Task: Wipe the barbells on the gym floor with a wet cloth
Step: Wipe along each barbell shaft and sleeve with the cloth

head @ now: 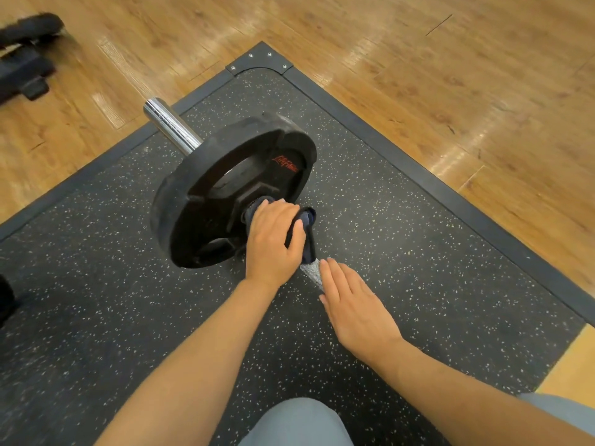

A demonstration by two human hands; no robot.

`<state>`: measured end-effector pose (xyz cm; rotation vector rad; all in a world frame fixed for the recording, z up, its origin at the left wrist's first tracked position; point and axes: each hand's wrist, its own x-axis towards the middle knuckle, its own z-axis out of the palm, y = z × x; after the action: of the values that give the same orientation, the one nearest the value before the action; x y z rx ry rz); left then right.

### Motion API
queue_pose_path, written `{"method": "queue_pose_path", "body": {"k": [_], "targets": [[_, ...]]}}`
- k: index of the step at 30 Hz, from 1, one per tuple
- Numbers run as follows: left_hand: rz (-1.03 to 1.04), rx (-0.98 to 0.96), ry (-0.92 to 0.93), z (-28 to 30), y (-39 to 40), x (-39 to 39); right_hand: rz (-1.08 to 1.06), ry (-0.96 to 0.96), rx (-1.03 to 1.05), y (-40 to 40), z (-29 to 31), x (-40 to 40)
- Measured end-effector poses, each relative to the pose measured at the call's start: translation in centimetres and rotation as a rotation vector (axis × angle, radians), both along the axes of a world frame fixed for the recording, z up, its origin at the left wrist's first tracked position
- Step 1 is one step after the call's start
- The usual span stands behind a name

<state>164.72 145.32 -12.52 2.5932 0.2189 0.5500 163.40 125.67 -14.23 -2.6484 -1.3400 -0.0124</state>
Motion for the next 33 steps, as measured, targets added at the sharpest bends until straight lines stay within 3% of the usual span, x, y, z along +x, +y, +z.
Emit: {"method": "queue_pose_path", "body": {"k": [5,7,11,16,26,33], "targets": [[-0.342,0.124,0.072,2.3,4.4,0.9,0.069,-0.01,-0.026,-0.1,-0.1,0.0],[-0.3,0.082,0.083,2.4,4.5,2.0,0.081,-0.026,-0.017,-0.2,-0.1,0.2],[-0.009,0.015,-0.008,0.2,0.9,1.1,0.085,-0.025,-0.01,-0.2,-0.1,0.1],[-0.186,0.015,0.03,0.7,2.5,1.6,0.078,-0.012,-0.044,-0.1,-0.1,0.4],[-0.126,-0.061,0.106,1.3,2.3,1.4,0.002,0.084,-0.071,-3.2,1.1,-1.1],[-0.301,0.093,0.176,2.1,4.1,1.7,0.049,0.004,-0.125,-2.9,0.5,-1.1]]}}
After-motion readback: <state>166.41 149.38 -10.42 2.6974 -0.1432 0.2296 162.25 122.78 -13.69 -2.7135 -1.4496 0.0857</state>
